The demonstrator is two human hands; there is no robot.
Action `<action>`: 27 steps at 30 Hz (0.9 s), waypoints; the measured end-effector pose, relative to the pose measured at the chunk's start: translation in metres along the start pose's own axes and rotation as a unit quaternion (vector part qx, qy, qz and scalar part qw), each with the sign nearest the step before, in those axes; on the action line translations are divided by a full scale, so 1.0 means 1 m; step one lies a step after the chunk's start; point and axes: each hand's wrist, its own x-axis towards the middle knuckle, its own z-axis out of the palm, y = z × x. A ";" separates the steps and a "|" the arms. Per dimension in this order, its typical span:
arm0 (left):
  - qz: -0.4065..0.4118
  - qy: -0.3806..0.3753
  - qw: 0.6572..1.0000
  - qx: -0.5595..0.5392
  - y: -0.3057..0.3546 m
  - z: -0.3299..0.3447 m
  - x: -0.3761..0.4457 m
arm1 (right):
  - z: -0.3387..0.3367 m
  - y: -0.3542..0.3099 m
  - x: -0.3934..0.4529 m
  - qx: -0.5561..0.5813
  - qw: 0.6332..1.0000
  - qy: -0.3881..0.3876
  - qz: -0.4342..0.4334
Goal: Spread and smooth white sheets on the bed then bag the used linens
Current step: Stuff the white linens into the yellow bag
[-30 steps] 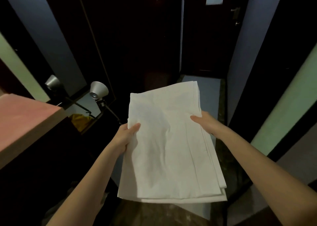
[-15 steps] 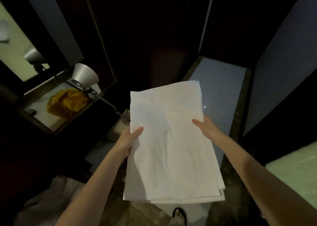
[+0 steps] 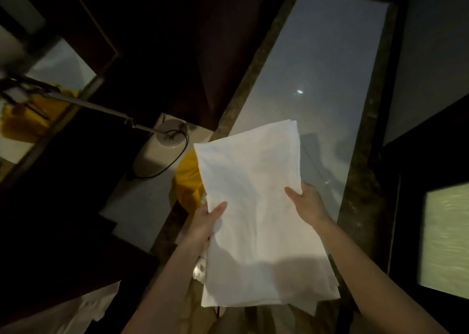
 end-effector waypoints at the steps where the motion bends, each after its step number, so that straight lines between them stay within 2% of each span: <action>1: -0.008 -0.004 1.000 0.002 -0.014 0.004 0.018 | 0.012 0.017 0.012 -0.009 1.000 0.004 0.003; 7: -0.036 -0.010 0.999 -0.014 -0.095 0.021 0.128 | 0.073 0.115 0.092 -0.066 0.998 0.017 0.008; 12: -0.062 -0.042 0.994 -0.081 -0.144 0.019 0.208 | 0.123 0.168 0.153 -0.074 0.997 0.003 -0.012; 19: -0.038 -0.121 0.987 -0.099 -0.184 0.016 0.279 | 0.178 0.207 0.208 -0.074 0.992 -0.038 -0.098; 22: -0.013 -0.124 0.987 -0.098 -0.184 0.016 0.305 | 0.190 0.203 0.239 -0.084 0.981 -0.049 -0.167; 27: -0.012 -0.135 0.982 -0.130 -0.193 0.014 0.319 | 0.191 0.205 0.258 -0.072 0.981 -0.077 -0.165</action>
